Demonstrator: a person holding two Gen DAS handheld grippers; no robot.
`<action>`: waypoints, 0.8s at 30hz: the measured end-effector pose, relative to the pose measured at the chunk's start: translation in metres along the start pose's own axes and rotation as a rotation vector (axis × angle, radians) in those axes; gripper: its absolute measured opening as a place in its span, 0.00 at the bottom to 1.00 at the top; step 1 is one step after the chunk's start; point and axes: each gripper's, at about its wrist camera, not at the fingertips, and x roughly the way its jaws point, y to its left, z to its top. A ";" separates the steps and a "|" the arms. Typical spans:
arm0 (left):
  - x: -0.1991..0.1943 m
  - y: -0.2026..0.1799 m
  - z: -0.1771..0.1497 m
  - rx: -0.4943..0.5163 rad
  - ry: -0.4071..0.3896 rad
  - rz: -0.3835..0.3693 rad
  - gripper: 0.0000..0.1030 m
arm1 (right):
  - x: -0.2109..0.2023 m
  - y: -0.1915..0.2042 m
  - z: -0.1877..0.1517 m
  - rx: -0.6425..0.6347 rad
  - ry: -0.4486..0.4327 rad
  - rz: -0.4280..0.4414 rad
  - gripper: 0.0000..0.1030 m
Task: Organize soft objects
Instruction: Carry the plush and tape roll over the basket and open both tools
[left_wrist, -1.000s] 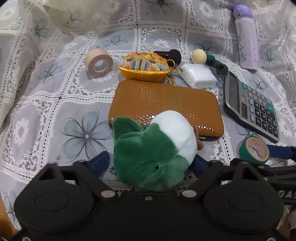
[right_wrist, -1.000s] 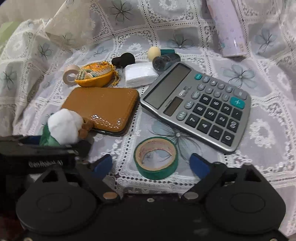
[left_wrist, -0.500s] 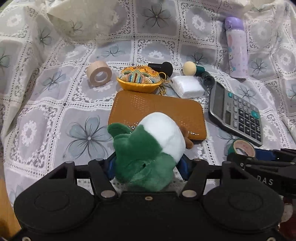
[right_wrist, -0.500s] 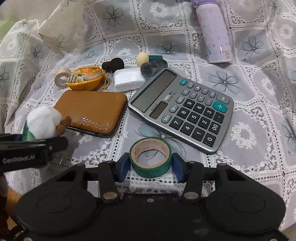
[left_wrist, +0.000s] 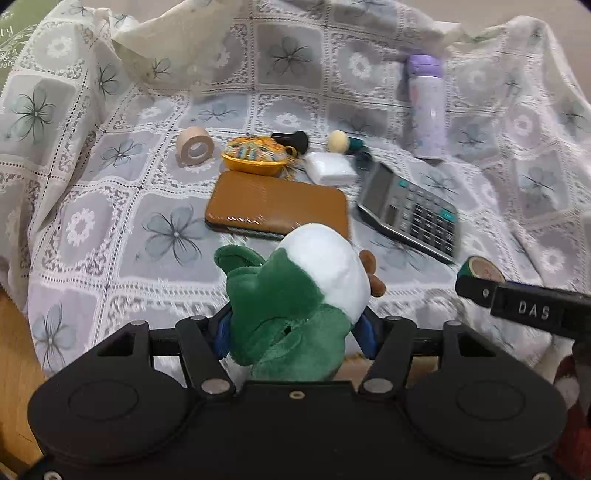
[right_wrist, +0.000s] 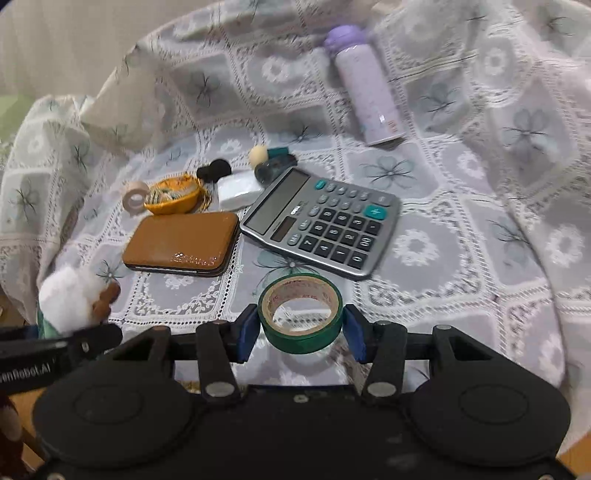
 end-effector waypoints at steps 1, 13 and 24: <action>-0.004 -0.003 -0.004 0.005 0.000 -0.004 0.57 | -0.007 -0.002 -0.003 0.005 -0.009 -0.001 0.47; -0.031 -0.027 -0.051 0.030 0.028 -0.036 0.57 | -0.073 -0.018 -0.044 0.043 -0.074 0.010 0.47; -0.039 -0.028 -0.085 -0.049 0.086 -0.068 0.57 | -0.117 -0.018 -0.081 0.067 -0.092 0.054 0.47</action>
